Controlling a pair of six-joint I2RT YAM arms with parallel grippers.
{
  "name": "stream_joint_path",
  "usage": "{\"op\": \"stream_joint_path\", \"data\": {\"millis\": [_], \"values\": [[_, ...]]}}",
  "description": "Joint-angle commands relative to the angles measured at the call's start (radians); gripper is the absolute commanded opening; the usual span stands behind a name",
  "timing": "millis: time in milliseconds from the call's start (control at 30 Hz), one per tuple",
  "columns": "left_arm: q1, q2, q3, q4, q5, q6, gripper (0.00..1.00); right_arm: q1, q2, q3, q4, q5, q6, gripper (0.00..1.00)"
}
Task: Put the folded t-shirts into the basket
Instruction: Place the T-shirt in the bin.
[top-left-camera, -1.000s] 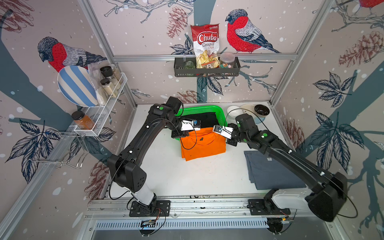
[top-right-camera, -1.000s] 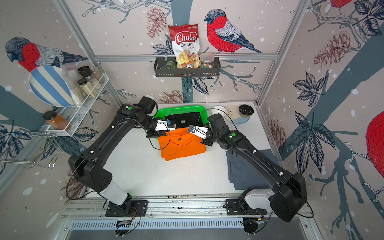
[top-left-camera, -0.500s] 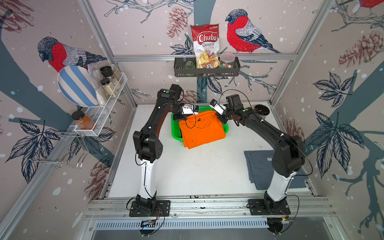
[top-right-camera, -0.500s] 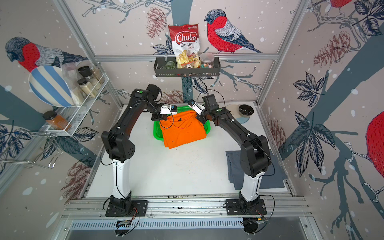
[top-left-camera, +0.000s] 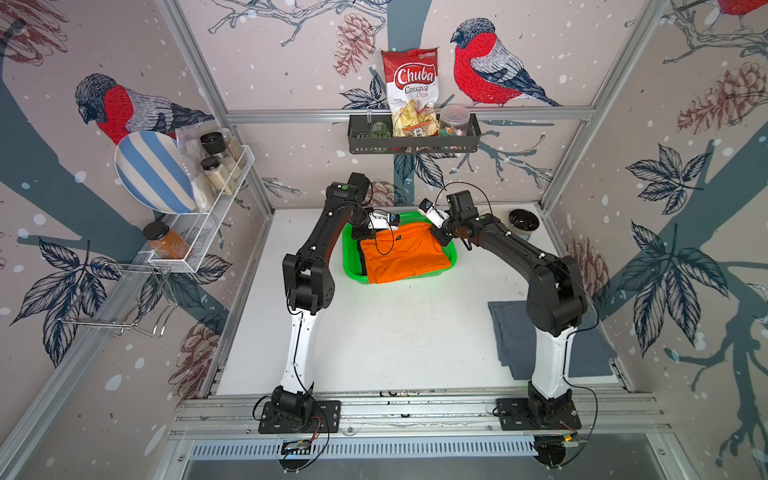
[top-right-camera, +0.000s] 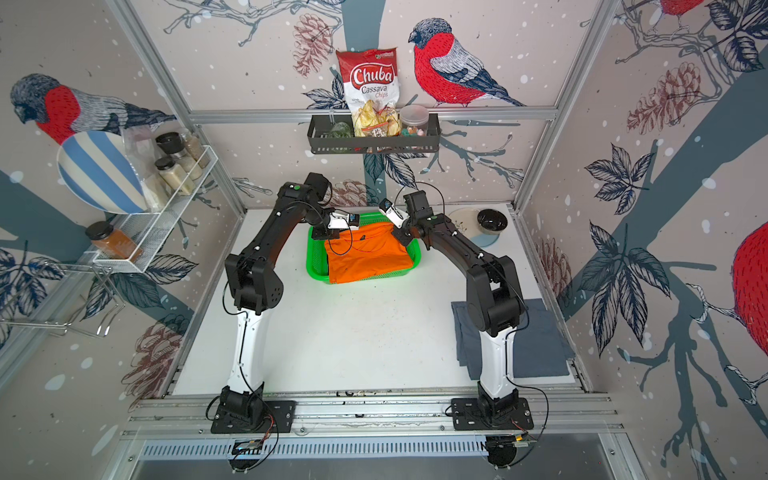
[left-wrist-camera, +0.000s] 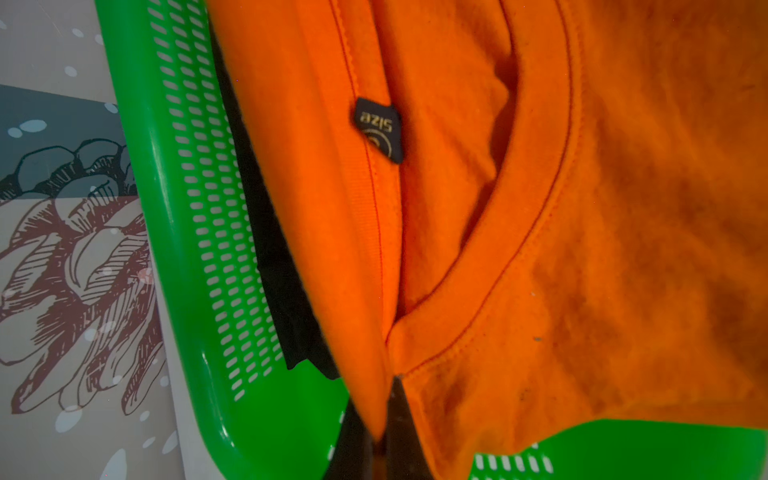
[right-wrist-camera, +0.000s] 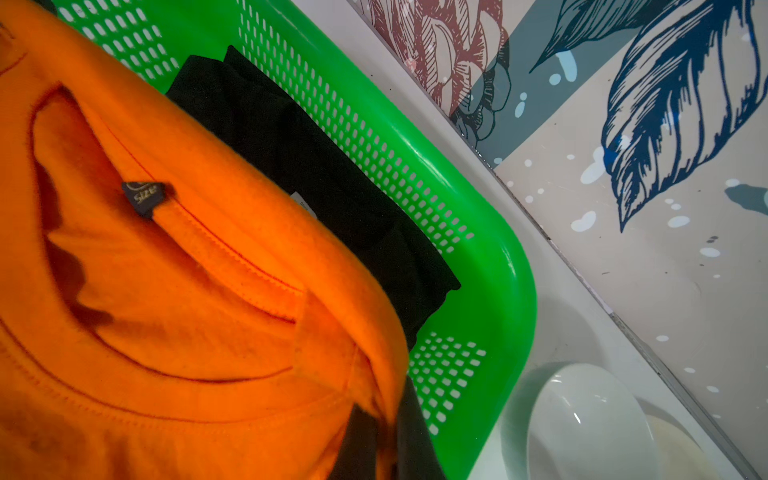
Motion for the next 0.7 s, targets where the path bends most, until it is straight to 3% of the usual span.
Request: {"op": "stream_joint_path", "data": {"millis": [0,433,500,533,600,667], "values": [[0.006,0.049,0.057,0.003,-0.048,0.044,0.00,-0.004,0.020,-0.012,0.064,0.018,0.047,0.00],[0.029,0.106,0.098,0.061,-0.063,0.060,0.00,-0.002,0.073,-0.019,0.141,0.076,0.094,0.00],[0.029,0.108,0.093,0.102,-0.061,0.025,0.10,-0.002,0.082,-0.009,0.155,0.093,0.106,0.02],[0.029,0.108,0.092,0.130,-0.058,0.003,0.32,-0.002,0.087,-0.005,0.162,0.103,0.113,0.10],[0.029,0.104,0.089,0.177,-0.043,-0.057,0.72,0.005,0.093,-0.012,0.226,0.184,0.156,0.48],[0.028,0.092,0.088,0.211,-0.028,-0.103,0.83,0.014,0.084,-0.039,0.304,0.226,0.194,0.80]]}}
